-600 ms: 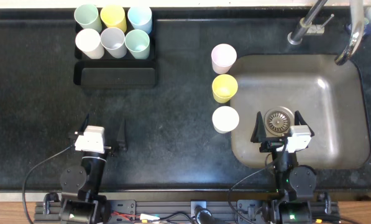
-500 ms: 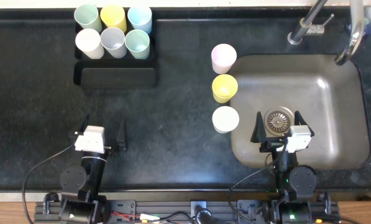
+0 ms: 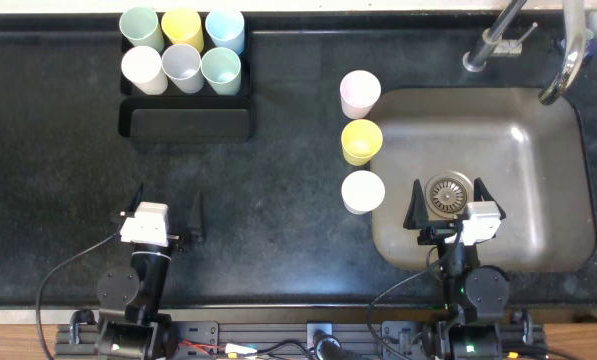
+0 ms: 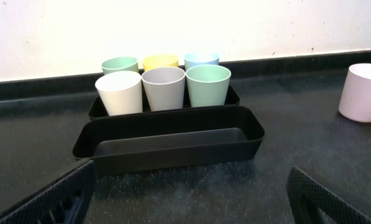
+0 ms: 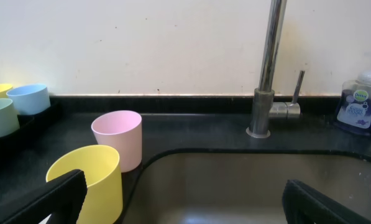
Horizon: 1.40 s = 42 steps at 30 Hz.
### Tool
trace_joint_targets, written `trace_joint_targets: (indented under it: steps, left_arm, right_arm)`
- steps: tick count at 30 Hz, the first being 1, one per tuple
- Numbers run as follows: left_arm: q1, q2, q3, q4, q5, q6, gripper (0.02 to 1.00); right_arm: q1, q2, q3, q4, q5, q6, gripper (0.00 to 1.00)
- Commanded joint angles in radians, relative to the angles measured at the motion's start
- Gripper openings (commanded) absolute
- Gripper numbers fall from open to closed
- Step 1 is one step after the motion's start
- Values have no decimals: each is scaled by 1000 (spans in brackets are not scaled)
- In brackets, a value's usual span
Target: Store Cups
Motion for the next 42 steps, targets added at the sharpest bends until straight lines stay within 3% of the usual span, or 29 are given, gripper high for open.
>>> trace_joint_targets:
  steps: [1, 27, 30, 37, 42]
  left_arm:
    - [5, -10, -4, 1, -2, 19, 1000]
    - [5, -10, -3, -2, -8, 19, 998]
    - [5, -3, 32, -35, 31, 19, 998]
    - [5, 290, 325, -163, 109, 16, 998]
    - [4, 717, 748, -412, 110, 15, 1000]
  right_arm:
    - [-2, -10, -13, 4, -11, -4, 998]
    - [-2, -10, -13, 4, -11, -4, 996]
    - [-2, -10, -13, 4, -11, -4, 998]
    - [-2, -10, -13, 4, -11, -4, 998]
    - [-2, -10, -13, 4, -11, -4, 998]
